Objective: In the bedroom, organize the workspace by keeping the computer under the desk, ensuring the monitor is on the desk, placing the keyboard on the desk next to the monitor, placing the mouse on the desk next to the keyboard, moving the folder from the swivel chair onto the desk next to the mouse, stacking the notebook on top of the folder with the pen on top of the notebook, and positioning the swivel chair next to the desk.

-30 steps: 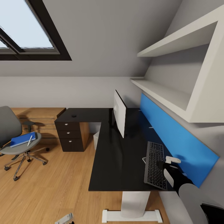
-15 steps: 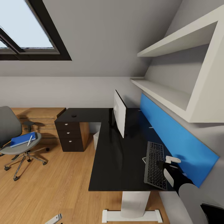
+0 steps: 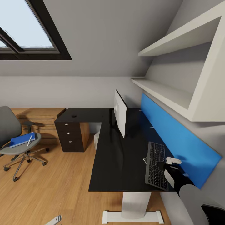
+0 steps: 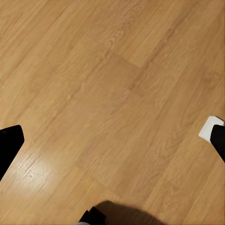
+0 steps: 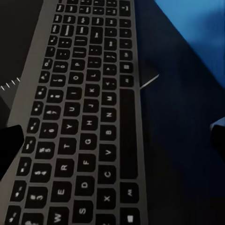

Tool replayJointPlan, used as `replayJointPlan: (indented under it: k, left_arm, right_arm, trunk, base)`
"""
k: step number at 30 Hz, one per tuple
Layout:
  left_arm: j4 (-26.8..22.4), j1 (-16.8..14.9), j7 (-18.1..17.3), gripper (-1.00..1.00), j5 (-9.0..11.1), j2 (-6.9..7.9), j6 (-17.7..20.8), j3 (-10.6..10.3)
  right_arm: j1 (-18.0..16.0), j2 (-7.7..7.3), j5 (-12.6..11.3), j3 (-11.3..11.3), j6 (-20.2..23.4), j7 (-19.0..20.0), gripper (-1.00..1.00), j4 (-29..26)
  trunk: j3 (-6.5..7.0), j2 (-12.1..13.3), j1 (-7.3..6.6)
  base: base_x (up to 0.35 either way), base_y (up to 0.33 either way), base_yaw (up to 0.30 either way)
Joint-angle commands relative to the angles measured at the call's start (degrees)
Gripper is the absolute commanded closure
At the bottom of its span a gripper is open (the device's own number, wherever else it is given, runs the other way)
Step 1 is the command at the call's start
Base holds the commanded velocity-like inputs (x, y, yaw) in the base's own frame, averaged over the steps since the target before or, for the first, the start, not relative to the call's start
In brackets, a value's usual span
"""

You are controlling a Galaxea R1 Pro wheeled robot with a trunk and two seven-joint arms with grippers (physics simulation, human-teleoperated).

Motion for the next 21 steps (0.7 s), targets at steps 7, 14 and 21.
replayJointPlan:
  k: [7, 14, 21]
  left_arm:
    - [1.4, -0.1, 0.0, -1.0, 0.8, 0.08, -0.4, -0.3]
    - [1.5, -0.1, 0.0, -1.0, 0.7, 0.08, -0.4, -0.3]
    - [1.5, -0.1, 0.1, -1.0, 0.6, 0.08, -0.5, -0.3]
  right_arm:
    - [0.0, -0.07, -0.4, 0.0, 0.7, 0.0, -1.0, 0.2]
    - [0.0, 0.1, -0.4, 0.0, 0.7, 0.1, -1.0, 0.5]
    - [0.0, 0.16, -0.3, -0.1, 0.8, 2.1, -1.0, 0.7]
  trunk:
    - [-1.35, -2.9, 1.56]
    - [-2.61, -5.7, 3.09]
    - [-3.86, -8.5, 4.63]
  base:
    - [0.0, 0.0, 0.0]
    - [0.0, 0.0, 0.0]
    - [0.0, 0.0, 0.0]
